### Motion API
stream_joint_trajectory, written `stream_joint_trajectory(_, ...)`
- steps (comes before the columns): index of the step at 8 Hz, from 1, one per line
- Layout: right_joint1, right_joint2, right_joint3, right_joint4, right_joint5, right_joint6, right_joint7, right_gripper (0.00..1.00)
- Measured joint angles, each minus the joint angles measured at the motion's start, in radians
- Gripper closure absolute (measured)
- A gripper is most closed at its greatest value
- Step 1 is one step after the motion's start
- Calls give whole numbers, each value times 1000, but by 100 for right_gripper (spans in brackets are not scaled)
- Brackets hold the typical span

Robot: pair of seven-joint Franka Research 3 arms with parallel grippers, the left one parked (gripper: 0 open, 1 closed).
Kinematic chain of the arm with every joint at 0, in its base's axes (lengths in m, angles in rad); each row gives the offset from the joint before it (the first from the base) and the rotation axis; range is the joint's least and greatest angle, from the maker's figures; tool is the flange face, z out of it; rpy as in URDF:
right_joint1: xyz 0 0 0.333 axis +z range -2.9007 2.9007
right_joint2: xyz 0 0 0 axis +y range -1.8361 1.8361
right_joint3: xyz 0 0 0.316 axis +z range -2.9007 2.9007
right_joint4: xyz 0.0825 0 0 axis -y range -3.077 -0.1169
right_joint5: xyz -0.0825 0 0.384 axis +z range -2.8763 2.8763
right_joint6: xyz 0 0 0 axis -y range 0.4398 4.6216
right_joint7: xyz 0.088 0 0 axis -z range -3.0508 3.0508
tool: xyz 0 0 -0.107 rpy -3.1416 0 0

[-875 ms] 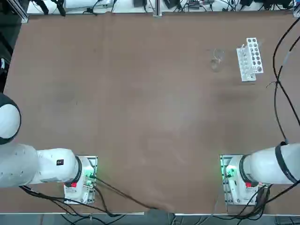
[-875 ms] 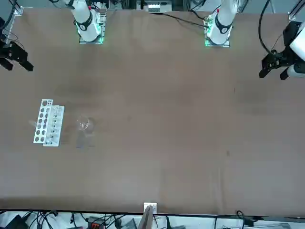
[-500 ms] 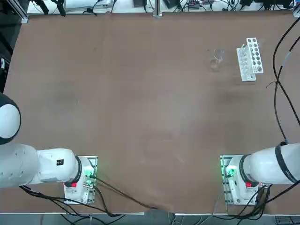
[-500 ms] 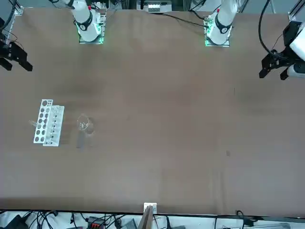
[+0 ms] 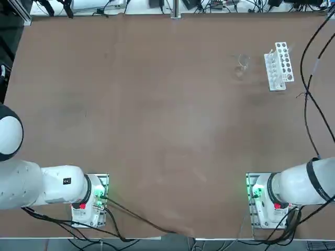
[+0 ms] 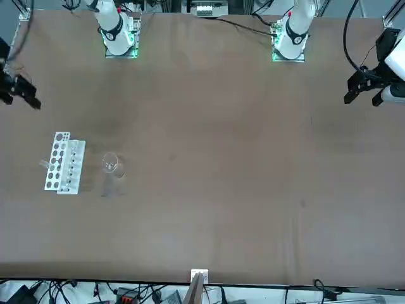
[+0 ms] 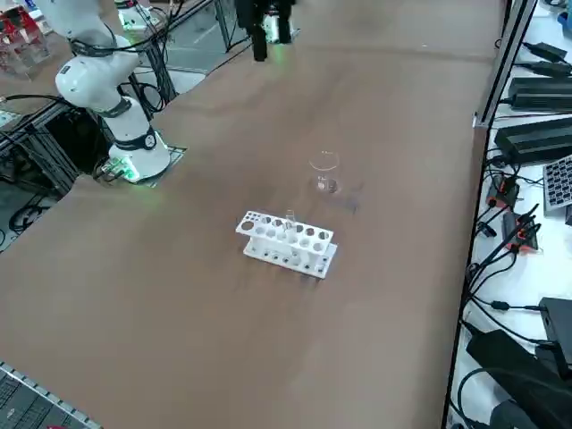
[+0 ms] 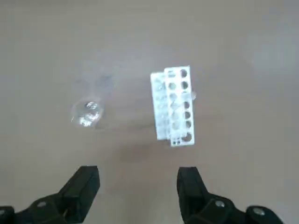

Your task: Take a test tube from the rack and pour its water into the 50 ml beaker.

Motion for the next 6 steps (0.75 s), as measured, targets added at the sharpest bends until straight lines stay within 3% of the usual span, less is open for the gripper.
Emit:
stream_joint_trajectory(3, 68, 146, 6, -4, -150, 100, 360, 1)
stream_joint_trajectory(6, 152, 257, 7, -50, -374, 131, 723, 3)
